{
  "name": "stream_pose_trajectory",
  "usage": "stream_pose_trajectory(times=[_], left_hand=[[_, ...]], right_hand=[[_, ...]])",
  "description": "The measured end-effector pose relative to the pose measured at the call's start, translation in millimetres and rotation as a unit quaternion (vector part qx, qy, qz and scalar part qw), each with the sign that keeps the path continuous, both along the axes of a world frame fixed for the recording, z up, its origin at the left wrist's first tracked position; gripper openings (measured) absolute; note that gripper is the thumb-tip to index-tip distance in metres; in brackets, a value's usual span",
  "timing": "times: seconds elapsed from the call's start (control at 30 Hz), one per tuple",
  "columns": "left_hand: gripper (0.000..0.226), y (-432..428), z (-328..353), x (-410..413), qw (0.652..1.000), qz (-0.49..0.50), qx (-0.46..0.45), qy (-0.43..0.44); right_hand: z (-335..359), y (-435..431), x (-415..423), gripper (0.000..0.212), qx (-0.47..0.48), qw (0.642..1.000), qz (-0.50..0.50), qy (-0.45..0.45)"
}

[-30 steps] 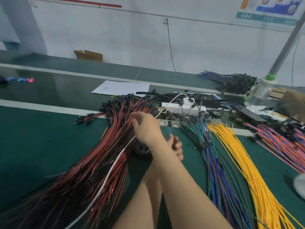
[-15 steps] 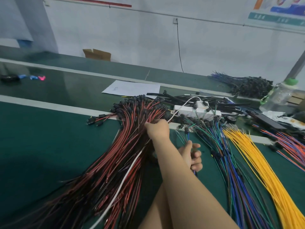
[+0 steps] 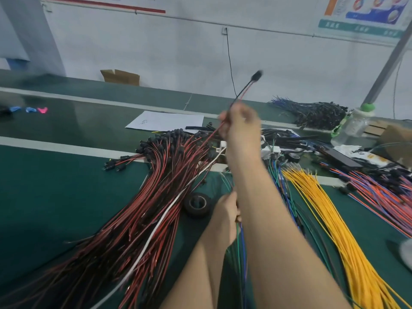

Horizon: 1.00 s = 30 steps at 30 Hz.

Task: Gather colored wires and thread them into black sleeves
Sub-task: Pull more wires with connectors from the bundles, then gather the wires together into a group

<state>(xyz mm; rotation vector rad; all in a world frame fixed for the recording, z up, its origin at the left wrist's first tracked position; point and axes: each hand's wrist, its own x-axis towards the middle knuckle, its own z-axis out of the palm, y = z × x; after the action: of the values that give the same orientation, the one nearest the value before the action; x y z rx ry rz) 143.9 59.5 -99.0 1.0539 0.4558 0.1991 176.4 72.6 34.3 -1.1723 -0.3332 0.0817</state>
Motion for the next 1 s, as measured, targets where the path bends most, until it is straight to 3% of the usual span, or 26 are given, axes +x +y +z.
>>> stream_pose_trajectory(times=[0.07,0.13,0.2,0.27,0.33,0.37,0.43,0.5,0.57,0.63,0.7,0.77,0.87,0.93,1.0], left_hand=[[0.030,-0.4,-2.8,2.5,0.992,-0.019,-0.118,-0.029],[0.034,1.0,-1.4,2.8,0.982,-0.021,-0.182,-0.047],[0.033,1.3,-0.4,2.3,0.982,-0.023,-0.182,-0.038],[0.033,-2.0,3.3,0.5,0.985,-0.034,-0.164,-0.026],[0.033,-10.2,11.7,-1.6,0.986,-0.057,-0.154,-0.014],[0.031,-14.3,15.6,-1.8,0.985,-0.070,-0.155,-0.017],[0.030,-27.4,26.5,-2.0,0.985,-0.098,-0.144,-0.015],[0.034,-38.9,31.7,-1.8,0.988,-0.109,-0.110,0.007],[0.038,-45.8,32.8,-3.3,0.992,-0.098,-0.058,0.044],[0.037,-41.1,31.3,-3.9,0.992,-0.095,0.028,0.074],[0.034,-34.9,33.9,-2.8,0.990,-0.099,0.075,0.068],[0.030,-27.7,42.9,-2.4,0.996,-0.083,0.024,0.007],[0.026,-20.1,66.8,-3.4,0.984,-0.067,-0.113,-0.123],[0.026,-19.8,79.5,-1.2,0.973,-0.070,-0.147,-0.164],[0.025,-25.0,85.4,3.6,0.976,-0.069,-0.129,-0.163]], right_hand=[[34.3,-33.8,2.9,0.018,0.156,0.987,0.042,0.019],[59.3,-76.2,8.3,0.021,0.297,0.945,0.134,0.040],[66.7,-113.5,13.3,0.025,0.324,0.923,0.200,0.054],[54.1,-136.4,16.3,0.021,0.194,0.966,0.166,0.049],[19.4,-142.4,16.4,0.016,-0.025,0.996,0.079,0.016],[-4.0,-138.3,15.0,0.016,-0.146,0.988,0.044,-0.006],[-50.5,-131.1,13.8,0.021,-0.350,0.936,-0.012,-0.049],[-81.1,-127.9,13.5,0.028,-0.472,0.876,-0.053,-0.089],[-90.9,-134.0,16.2,0.032,-0.506,0.855,-0.037,-0.106],[-89.9,-144.6,20.5,0.031,-0.504,0.857,-0.033,-0.099],[-90.0,-166.1,31.4,0.030,-0.523,0.838,-0.126,-0.090],[-95.7,-193.5,42.7,0.034,-0.584,0.780,-0.218,-0.041],[-110.3,-219.0,46.5,0.043,-0.687,0.695,-0.206,0.057],[-120.5,-222.6,47.5,0.039,-0.686,0.697,-0.204,0.051],[-123.0,-224.6,50.5,0.027,-0.647,0.727,-0.227,0.033]])
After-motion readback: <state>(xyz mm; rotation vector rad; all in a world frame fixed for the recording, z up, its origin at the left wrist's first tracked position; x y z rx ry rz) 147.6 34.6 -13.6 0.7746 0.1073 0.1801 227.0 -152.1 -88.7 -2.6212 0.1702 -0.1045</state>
